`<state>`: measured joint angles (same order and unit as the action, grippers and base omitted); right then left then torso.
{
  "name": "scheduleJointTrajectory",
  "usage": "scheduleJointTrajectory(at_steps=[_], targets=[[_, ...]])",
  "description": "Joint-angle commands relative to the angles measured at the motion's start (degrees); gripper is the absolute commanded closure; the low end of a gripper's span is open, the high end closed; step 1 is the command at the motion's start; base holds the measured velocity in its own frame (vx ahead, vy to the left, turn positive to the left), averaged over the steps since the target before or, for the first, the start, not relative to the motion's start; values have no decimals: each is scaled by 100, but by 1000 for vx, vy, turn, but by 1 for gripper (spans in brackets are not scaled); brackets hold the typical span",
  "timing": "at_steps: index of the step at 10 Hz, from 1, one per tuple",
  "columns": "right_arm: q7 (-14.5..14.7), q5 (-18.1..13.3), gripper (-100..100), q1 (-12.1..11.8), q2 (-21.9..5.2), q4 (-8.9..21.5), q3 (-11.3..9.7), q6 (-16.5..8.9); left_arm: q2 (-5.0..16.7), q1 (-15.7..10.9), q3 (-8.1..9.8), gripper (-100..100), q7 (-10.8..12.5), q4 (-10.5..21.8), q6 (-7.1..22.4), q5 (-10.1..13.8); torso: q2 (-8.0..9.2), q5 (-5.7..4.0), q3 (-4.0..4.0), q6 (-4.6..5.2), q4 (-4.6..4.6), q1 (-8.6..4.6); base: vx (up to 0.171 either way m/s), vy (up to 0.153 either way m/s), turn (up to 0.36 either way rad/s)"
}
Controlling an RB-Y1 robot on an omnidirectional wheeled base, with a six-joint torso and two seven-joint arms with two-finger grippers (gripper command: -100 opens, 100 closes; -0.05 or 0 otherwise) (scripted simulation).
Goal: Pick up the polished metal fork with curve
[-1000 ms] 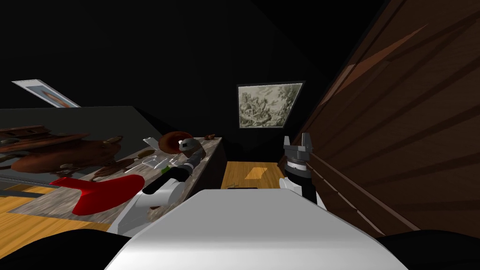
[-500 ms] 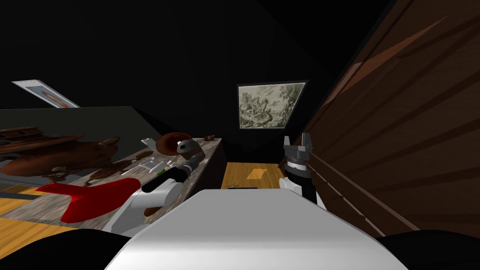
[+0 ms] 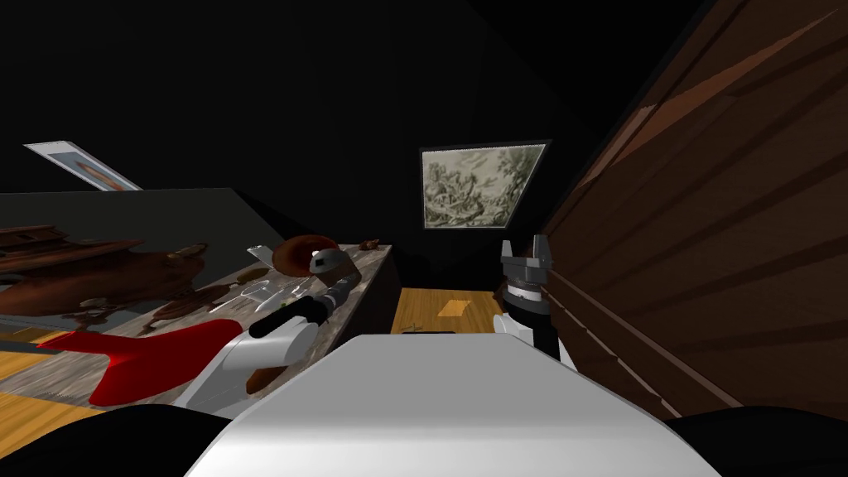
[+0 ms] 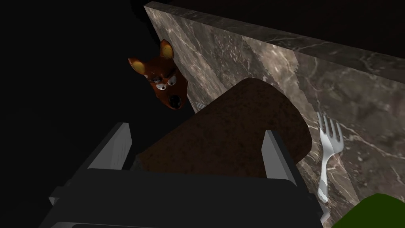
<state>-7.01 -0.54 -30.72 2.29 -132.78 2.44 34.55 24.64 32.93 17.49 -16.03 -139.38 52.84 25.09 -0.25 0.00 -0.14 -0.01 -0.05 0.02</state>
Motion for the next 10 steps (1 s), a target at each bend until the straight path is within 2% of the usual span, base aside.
scheduleJointTrajectory(at_steps=[1, 2, 3, 6, 7, 10], targets=[[0, 0, 0, 0, 0, 0, 0, 0, 26, -13, 29, -100, -23, 36, 286, 31, 0, 0, 0, 0, 0, 0, 72, 0, 31], [0, 0, 0, 0, 0, 0, 0, 0, 26, -13, 29, -100, -23, 36, 349, 31, 0, 0, -1, 1, -1, 0, 32, -2, 2], [0, 0, 0, 1, 0, 0, 0, 0, 85, 11, 111, -100, -57, 61, 550, 116, 10, 0, 4, 1, 1, -2, 59, 0, 45], [0, 0, 0, 0, 0, 0, 0, 0, 140, 34, 190, -100, -85, 92, 1102, 198, -8, 0, -5, 0, -2, -1, 84, -3, 42], [0, 0, 0, 0, 0, 0, 0, 0, 140, 34, 190, -100, -85, 92, 1146, 198, -5, 0, -4, 1, -2, -1, 29, -1, 0], [0, 0, 0, 0, 0, 0, 0, 0, 234, 75, 339, -100, -133, 168, 1684, 349, 0, 0, -1, 2, -1, 0, 80, 0, 49]])
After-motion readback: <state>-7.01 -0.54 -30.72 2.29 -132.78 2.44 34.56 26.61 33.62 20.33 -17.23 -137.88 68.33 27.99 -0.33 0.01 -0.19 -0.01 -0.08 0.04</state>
